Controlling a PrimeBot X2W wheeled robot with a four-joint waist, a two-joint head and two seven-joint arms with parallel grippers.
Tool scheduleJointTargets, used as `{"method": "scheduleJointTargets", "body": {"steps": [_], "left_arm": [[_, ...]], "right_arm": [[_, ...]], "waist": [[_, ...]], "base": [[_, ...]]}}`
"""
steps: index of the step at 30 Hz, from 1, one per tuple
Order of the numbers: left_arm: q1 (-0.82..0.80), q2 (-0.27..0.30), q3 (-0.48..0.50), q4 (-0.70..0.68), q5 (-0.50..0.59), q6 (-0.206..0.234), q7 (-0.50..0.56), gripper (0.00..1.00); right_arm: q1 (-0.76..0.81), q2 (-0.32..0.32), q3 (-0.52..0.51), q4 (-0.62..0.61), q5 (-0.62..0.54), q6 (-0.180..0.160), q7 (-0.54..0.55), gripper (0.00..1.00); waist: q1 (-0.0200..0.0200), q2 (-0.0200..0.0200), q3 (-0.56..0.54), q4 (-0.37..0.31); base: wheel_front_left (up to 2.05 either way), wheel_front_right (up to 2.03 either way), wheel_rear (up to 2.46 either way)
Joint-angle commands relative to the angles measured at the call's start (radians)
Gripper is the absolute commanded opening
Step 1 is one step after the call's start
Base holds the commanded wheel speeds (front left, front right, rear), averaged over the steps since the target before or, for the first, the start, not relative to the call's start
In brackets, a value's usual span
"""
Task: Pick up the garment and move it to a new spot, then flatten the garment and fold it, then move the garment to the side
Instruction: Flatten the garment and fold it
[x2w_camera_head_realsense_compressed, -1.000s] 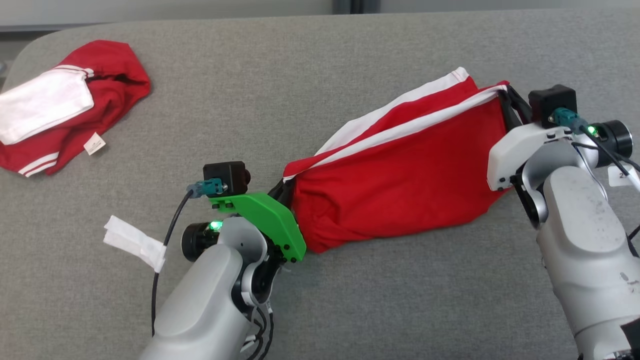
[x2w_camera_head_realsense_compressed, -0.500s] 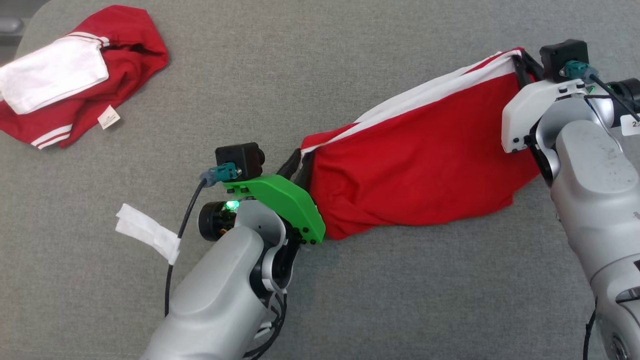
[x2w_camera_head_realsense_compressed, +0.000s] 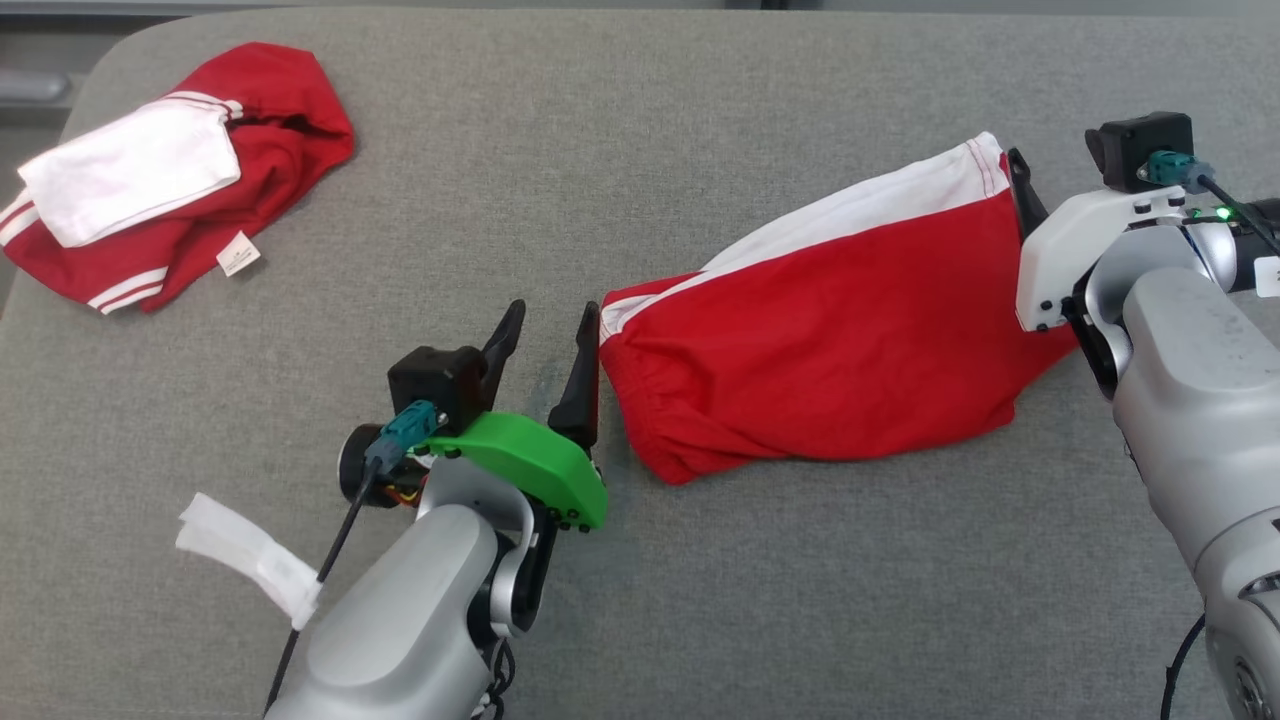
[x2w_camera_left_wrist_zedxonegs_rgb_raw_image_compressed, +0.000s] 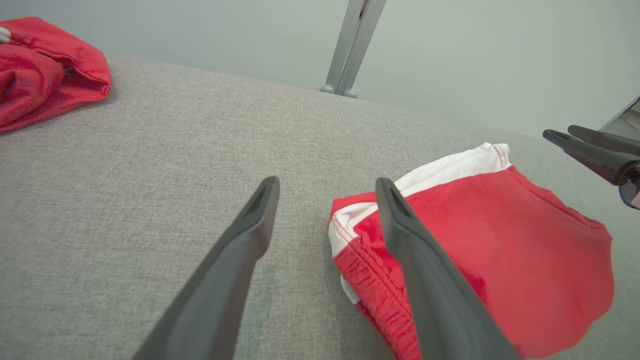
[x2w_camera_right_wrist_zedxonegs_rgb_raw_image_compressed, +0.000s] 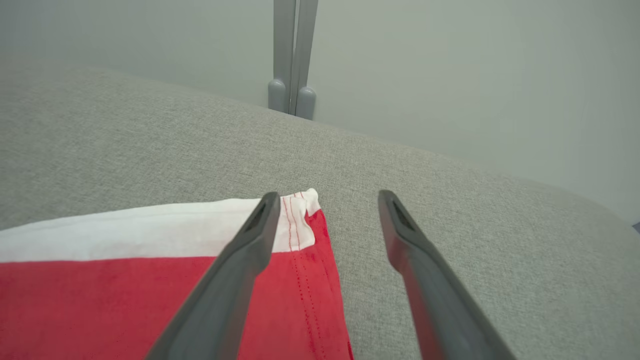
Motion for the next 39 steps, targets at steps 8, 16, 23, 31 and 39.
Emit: {"method": "scheduleJointTargets", "body": {"steps": [8, 16, 23, 31, 39], "left_arm": [[0.118, 0.105, 0.022, -0.14, 0.049, 0.071, -0.028, 1.0], [0.219, 0.178, 0.06, -0.29, 0.038, 0.147, -0.02, 1.0], [0.253, 0.195, 0.072, -0.349, 0.028, 0.18, -0.01, 1.0], [0.263, 0.196, 0.073, -0.366, 0.034, 0.177, -0.021, 1.0], [0.278, 0.193, 0.071, -0.328, 0.026, 0.166, -0.027, 1.0]], "right_arm": [[0.059, -0.041, 0.041, 0.044, 0.141, -0.002, 0.14, 1.0], [0.144, -0.08, 0.094, 0.023, 0.291, -0.002, 0.296, 1.0], [0.227, -0.101, 0.133, -0.034, 0.411, -0.001, 0.384, 0.35], [0.271, -0.123, 0.136, -0.107, 0.472, -0.002, 0.262, 0.0], [0.382, -0.114, 0.093, -0.169, 0.533, -0.002, 0.107, 0.0]], "waist": [[0.0, 0.0, -0.059, 0.027], [0.0, 0.0, -0.046, 0.072], [0.0, 0.0, -0.053, 0.081], [0.0, 0.0, -0.099, 0.041], [0.0, 0.0, -0.156, -0.046]], "base": [[0.0, 0.0, 0.0], [0.0, 0.0, 0.0], [0.0, 0.0, 0.0], [0.0, 0.0, 0.0], [0.0, 0.0, 0.0]]}}
